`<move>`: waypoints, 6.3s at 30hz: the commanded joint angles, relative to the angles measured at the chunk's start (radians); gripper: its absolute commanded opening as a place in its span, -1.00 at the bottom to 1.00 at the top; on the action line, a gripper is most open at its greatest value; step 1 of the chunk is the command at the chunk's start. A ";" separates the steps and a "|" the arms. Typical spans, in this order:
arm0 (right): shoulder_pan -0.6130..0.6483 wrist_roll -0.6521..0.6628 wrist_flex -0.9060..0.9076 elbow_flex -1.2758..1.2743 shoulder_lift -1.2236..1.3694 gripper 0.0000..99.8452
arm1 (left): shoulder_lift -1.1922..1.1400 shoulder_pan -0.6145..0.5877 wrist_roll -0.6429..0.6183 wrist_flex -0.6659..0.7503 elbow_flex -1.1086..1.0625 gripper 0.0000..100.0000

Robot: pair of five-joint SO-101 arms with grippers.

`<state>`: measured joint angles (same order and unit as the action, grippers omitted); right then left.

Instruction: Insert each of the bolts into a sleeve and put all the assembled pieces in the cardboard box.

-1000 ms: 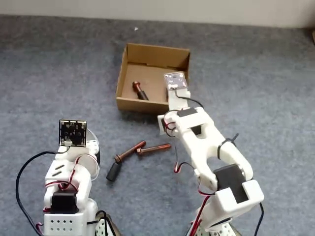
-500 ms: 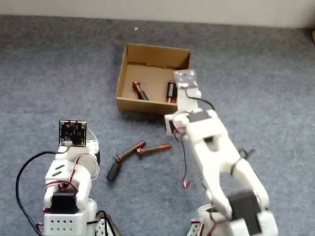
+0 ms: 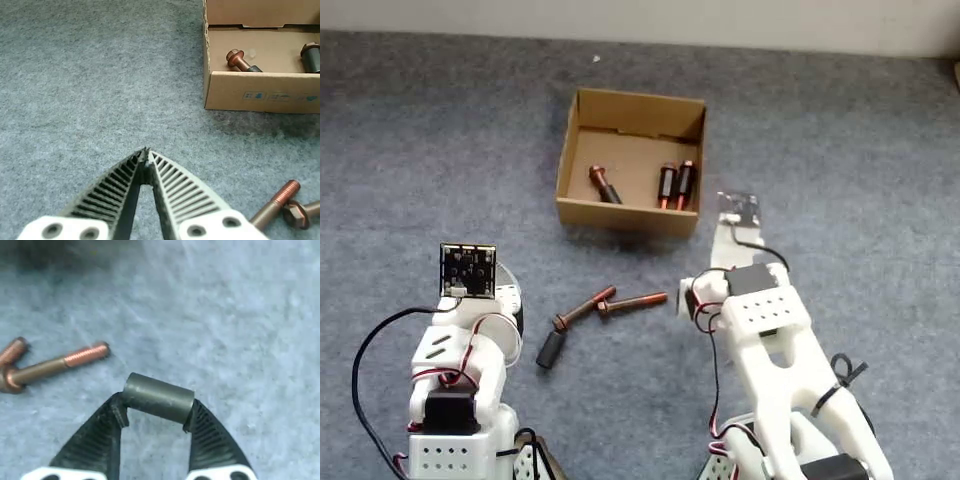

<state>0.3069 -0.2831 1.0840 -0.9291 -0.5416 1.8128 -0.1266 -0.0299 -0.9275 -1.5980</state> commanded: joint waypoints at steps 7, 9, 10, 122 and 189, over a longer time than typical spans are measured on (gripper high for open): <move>-0.005 0.210 0.151 0.058 -0.048 -0.51 | 0.008 -0.012 0.009 0.023 0.010 -0.99; -0.007 0.331 0.168 0.077 -0.047 -0.55 | 0.008 -0.012 0.009 0.023 0.010 -0.99; -0.008 0.396 0.182 0.093 -0.047 -0.57 | 0.008 -0.012 0.009 0.023 0.010 -0.99; -0.220 0.330 -0.392 -0.197 -0.248 -0.99 | -0.788 0.338 0.212 -0.270 0.670 -0.70; -0.229 0.341 -0.429 -0.225 -0.248 -0.99 | -1.756 0.056 1.198 -0.427 1.311 -0.70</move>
<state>0.0813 0.0560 0.6759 -1.1592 -0.7672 0.0146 -0.0637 1.2635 -1.3280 -0.3214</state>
